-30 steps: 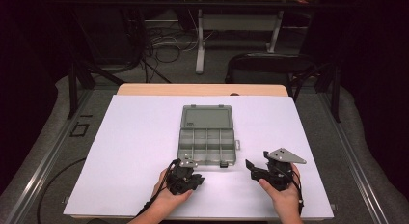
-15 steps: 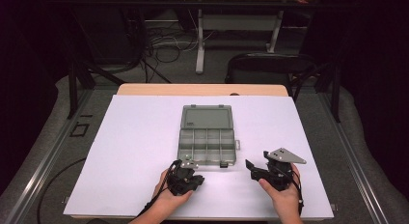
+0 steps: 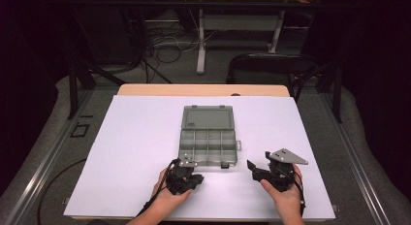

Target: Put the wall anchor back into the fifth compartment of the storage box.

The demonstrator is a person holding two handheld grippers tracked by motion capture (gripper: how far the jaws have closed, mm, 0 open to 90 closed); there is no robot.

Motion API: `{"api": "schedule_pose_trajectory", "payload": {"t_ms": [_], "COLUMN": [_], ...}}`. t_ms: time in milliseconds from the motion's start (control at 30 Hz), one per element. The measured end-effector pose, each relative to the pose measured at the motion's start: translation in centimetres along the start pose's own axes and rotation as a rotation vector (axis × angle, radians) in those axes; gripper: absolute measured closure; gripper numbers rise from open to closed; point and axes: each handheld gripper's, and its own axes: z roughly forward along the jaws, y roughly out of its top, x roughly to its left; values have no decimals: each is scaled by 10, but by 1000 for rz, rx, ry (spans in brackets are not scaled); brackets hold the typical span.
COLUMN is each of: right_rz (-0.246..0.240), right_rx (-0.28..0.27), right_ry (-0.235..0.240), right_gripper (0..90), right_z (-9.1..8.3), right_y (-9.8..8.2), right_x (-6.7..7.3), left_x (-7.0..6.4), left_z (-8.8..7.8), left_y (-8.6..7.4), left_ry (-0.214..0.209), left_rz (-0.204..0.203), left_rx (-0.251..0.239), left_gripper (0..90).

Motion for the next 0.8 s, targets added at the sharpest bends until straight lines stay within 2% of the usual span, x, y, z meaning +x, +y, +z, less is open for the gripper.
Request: {"api": "schedule_pose_trajectory", "payload": {"t_ms": [200,233,267,367,400,433,467,800], "right_rz": [0,-5,-2,-1,-4,-4,-2,-2], "right_rx": [0,16,0,1,18,17,-7,-7], "right_ry": [0,2,1,1,2,3,-8,-8], "right_gripper": [240,240,240,240,240,240,240,240], "right_z": [0,-1,0,0,-1,-1,1,1], "right_y": [0,0,0,0,0,0,0,0], "right_x": [0,-1,0,0,0,-1,0,-1], "left_x": [7,8,9,11,11,12,12,19], "left_z": [-9,-11,-13,-16,-18,-19,-19,-30], "left_y": [2,3,3,4,4,5,5,8], "left_ry": [-1,-2,-8,-10,-12,-14,-14,-6], "left_rz": [-26,-26,-25,-25,-24,-24,-31,-40], "left_rx": [-31,-31,-28,-34,-32,-33,-39,-63], "left_gripper": [844,844,844,844,844,844,844,844]}}
